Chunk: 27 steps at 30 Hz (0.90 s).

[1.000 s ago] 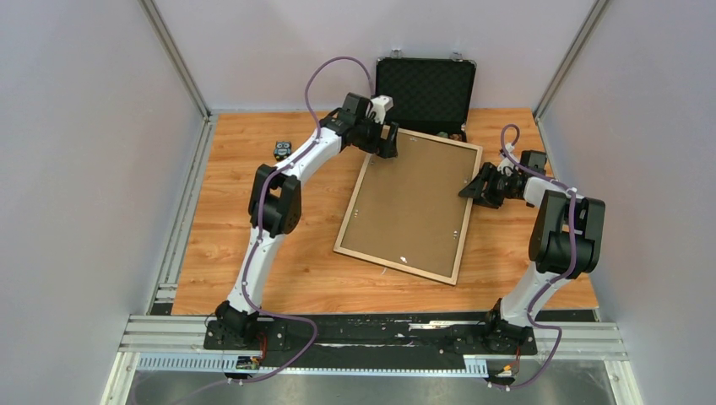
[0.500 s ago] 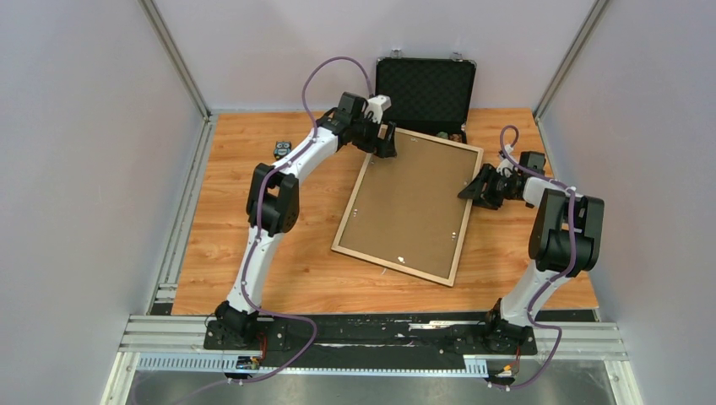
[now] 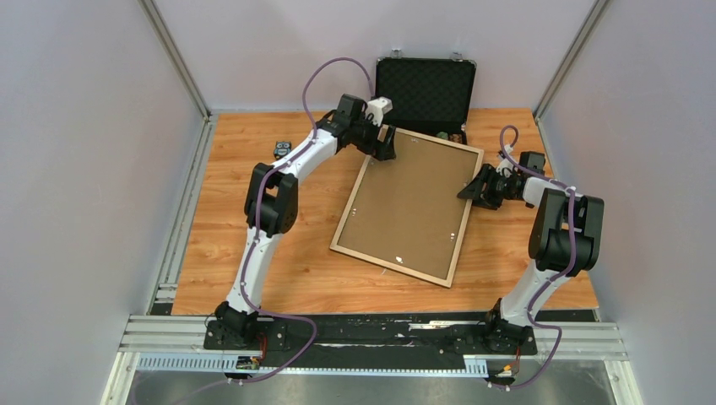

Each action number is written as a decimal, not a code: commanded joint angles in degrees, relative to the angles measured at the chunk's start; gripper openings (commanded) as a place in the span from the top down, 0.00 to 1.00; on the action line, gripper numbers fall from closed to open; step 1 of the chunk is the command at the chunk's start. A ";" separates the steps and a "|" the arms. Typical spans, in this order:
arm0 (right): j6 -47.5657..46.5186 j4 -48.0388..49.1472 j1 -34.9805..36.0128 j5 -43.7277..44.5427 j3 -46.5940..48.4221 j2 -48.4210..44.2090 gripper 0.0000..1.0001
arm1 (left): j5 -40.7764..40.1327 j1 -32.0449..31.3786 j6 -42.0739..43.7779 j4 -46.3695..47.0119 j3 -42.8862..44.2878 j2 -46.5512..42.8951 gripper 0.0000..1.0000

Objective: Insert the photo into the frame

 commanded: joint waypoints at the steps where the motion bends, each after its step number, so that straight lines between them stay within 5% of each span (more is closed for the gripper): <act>1: -0.04 1.78 -0.20 -1.86 1.08 0.54 0.48 | 8.48 -4.98 0.90 -0.23 -3.41 1.06 0.00; 27: -0.36 1.20 -0.28 -2.54 1.45 1.17 0.48 | 3.30 -9.36 6.56 0.74 -8.17 -2.69 0.00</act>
